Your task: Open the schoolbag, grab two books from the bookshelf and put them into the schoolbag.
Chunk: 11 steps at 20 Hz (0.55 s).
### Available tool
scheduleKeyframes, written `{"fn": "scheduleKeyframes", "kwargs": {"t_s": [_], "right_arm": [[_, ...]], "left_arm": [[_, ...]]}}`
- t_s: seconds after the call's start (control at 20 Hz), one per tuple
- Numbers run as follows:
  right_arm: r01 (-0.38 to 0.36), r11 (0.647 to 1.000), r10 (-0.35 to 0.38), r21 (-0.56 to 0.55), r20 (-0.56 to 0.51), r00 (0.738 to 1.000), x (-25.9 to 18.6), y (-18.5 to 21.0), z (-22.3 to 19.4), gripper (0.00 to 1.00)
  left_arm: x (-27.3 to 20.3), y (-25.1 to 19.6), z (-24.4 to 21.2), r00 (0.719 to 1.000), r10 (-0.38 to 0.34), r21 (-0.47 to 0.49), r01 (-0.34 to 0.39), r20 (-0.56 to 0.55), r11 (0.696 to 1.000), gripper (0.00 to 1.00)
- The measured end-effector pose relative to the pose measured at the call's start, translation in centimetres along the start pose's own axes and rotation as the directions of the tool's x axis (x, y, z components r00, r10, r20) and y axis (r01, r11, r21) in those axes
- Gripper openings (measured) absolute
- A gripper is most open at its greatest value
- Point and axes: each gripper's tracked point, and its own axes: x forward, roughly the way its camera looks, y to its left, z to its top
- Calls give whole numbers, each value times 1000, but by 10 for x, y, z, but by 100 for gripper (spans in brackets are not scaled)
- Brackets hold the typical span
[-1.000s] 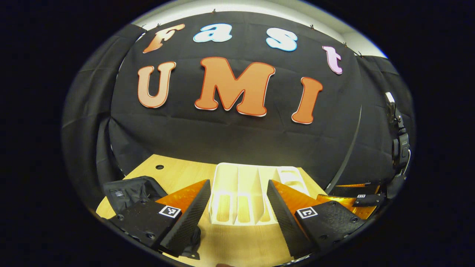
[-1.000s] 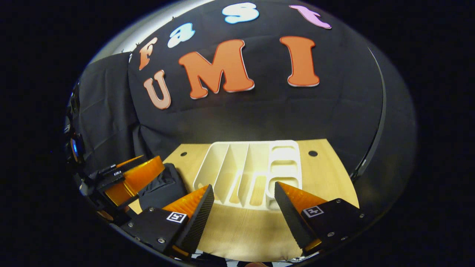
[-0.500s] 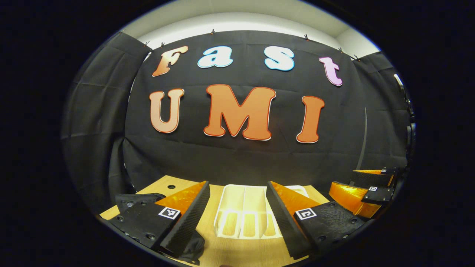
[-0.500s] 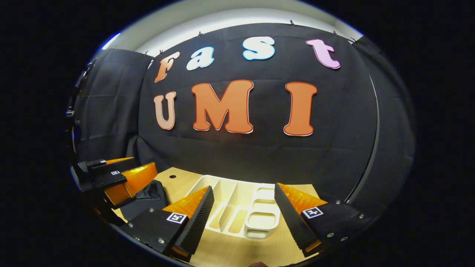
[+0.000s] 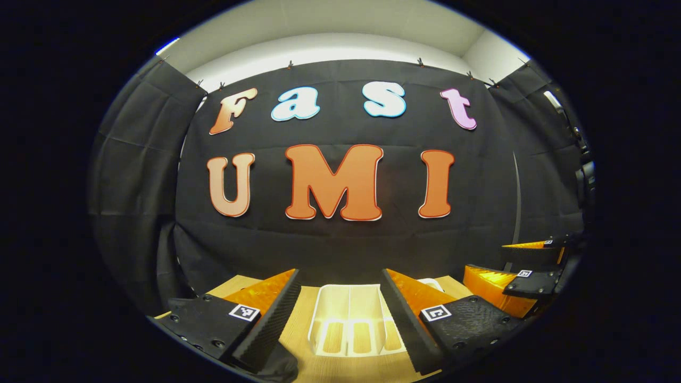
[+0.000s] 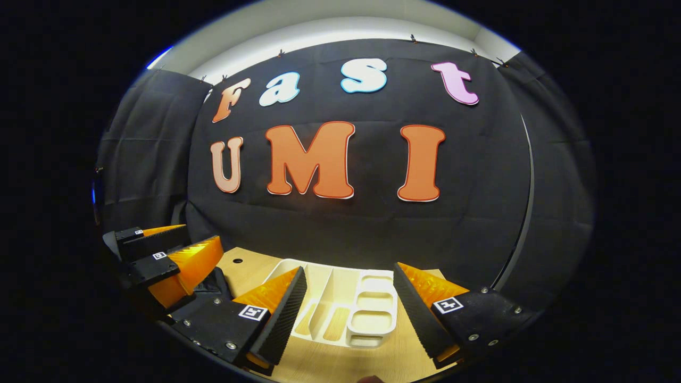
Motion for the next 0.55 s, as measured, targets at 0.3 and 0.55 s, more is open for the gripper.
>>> {"fn": "scheduleKeyframes", "kwargs": {"t_s": [0.3,0.55], "right_arm": [[16,1000,-16,1,-13,1000,4,3,-1,97],[13,1000,-13,6,-40,999,8,6,-3,97]], "left_arm": [[9,21,0,999,40,81,-40,2,996,94],[17,18,-11,999,34,93,-31,-30,995,93]]}}
